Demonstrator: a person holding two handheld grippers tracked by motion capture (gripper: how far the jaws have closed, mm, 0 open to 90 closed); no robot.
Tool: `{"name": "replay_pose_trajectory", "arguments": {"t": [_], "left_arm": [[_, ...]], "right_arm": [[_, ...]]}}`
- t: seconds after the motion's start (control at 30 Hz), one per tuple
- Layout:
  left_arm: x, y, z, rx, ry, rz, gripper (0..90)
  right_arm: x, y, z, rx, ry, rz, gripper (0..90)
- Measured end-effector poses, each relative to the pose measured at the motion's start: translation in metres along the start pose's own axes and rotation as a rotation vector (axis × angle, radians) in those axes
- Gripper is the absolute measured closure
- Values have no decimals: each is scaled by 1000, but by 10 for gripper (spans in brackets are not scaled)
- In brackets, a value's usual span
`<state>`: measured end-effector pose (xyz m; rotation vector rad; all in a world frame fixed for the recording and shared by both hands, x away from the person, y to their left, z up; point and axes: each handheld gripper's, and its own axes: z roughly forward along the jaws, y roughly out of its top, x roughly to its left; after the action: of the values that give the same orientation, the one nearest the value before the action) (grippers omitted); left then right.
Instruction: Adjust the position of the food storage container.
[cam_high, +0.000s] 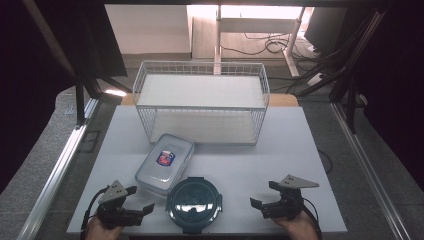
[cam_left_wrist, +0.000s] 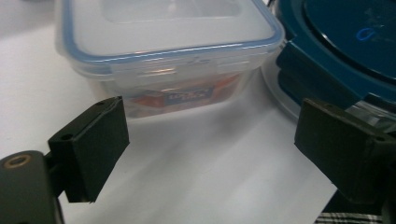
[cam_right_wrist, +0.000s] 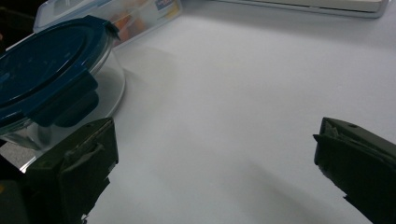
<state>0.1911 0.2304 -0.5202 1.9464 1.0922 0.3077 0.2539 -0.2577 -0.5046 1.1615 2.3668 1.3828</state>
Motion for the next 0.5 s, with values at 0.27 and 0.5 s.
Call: {"name": "replay_pose_trajectory", "arguments": {"t": [0.27,0.5], "left_arm": [[3,-2,-1,-31,11,-2,67],[2,-3,1,-23,19,13,60]], "right_arm": [[-3,-2,2,9,-7,4,0],[-3,-2,3,29,-14,-8,0]]}}
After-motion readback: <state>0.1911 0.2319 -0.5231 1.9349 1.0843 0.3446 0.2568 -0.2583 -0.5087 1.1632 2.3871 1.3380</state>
